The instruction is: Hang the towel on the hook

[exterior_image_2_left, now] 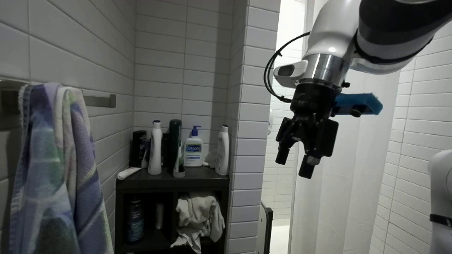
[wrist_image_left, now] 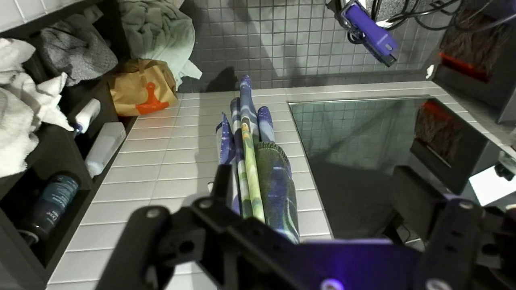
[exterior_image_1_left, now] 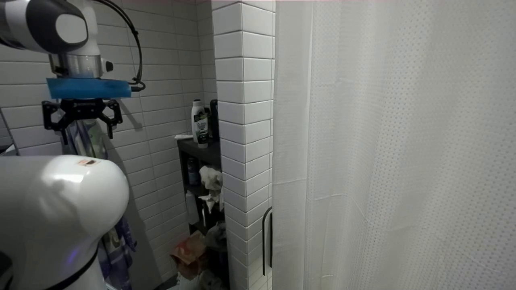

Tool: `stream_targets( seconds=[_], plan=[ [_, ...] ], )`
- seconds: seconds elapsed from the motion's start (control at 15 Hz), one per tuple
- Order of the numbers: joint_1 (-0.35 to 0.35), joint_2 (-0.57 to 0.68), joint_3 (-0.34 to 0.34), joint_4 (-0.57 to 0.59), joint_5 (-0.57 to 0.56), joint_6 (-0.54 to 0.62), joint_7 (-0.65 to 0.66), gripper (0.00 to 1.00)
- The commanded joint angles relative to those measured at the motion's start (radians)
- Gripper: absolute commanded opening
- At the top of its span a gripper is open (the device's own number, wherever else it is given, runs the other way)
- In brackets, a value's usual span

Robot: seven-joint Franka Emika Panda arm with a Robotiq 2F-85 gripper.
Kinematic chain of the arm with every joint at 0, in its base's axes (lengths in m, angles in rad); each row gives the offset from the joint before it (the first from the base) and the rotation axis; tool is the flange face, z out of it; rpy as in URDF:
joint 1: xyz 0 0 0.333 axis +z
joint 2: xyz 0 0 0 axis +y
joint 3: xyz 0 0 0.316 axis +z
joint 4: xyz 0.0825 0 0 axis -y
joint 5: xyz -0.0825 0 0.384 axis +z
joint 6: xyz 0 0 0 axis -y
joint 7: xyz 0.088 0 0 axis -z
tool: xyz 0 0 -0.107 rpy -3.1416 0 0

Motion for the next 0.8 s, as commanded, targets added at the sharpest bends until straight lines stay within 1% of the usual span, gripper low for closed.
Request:
stream_targets(
  seconds=[0.0, 0.2, 0.33, 0.4, 0.53, 0.73],
  plan=[
    [0.009, 0.044, -0.019, 0.003, -0.045, 0.042, 0.015, 1.00],
    [-0.006, 0.033, -0.067, 0.003, -0.083, 0.014, 0.001, 1.00],
    [-0.029, 0.012, -0.105, -0.001, -0.121, -0.011, -0.001, 1.00],
    [0.003, 0.030, -0.086, 0.000, -0.100, 0.012, 0.010, 1.00],
    [-0.013, 0.027, -0.109, 0.000, -0.113, 0.007, 0.006, 1.00],
    [-0.015, 0.026, -0.113, 0.000, -0.113, 0.005, 0.006, 1.00]
  ],
)
